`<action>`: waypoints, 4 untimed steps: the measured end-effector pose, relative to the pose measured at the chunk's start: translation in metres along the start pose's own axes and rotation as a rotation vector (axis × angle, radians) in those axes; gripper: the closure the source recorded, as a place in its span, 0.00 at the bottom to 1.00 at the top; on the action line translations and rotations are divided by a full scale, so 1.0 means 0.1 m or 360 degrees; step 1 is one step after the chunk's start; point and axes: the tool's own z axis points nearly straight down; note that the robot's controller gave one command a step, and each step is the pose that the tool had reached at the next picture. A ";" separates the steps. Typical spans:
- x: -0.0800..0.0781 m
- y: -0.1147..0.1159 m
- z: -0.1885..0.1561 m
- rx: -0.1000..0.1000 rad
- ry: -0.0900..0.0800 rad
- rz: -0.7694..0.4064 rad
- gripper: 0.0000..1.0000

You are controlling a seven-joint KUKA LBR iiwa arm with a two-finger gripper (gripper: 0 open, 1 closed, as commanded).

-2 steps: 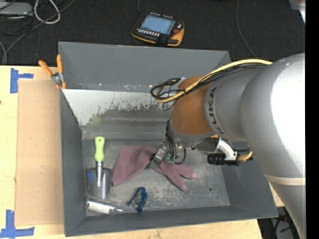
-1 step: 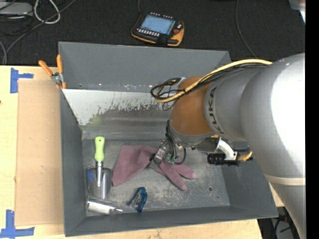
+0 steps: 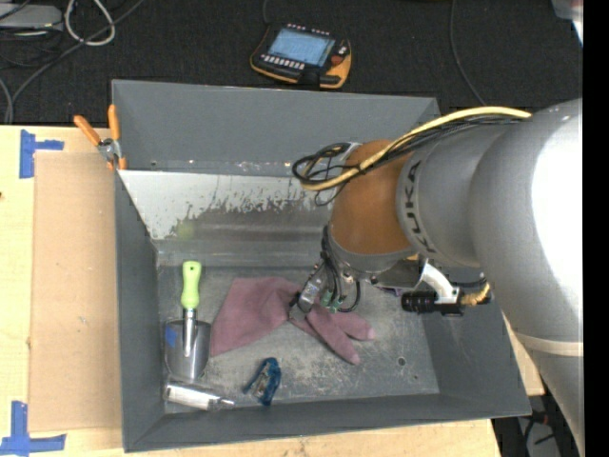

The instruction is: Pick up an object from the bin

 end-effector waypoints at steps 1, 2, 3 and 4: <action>-0.01 0.00 -0.48 -0.0007 -0.0009 -0.0001 1.00; -0.01 0.00 -0.75 -0.0011 -0.0013 -0.0003 1.00; 0.00 0.00 -0.82 -0.0008 -0.0009 -0.0005 1.00; 0.00 0.00 -0.94 -0.0009 -0.0009 -0.0008 1.00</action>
Offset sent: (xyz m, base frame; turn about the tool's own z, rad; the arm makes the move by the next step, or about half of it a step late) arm 0.0010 -0.0003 0.0619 -0.0002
